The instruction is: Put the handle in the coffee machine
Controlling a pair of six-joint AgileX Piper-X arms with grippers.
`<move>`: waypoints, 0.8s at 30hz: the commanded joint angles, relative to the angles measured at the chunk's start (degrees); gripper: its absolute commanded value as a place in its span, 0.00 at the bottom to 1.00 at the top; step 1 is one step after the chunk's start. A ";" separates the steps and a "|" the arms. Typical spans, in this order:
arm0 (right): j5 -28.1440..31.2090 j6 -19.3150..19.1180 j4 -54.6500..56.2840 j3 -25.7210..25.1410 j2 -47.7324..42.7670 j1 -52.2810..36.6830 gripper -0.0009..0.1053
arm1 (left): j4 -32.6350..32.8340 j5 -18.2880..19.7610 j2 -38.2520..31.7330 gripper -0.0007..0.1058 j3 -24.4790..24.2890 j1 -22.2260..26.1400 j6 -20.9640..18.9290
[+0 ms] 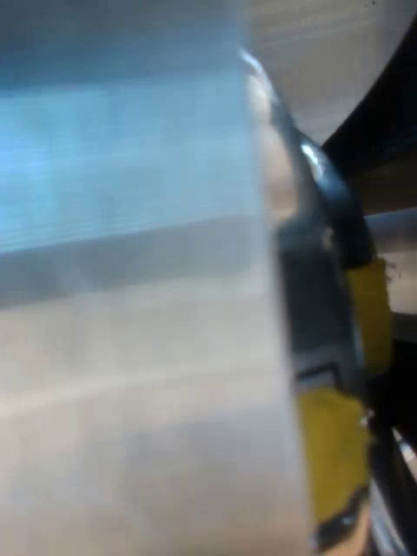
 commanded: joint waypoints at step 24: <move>-0.76 0.16 -5.61 -1.47 -1.42 -0.42 0.30 | -3.80 -14.78 -5.06 0.02 -1.35 8.05 0.28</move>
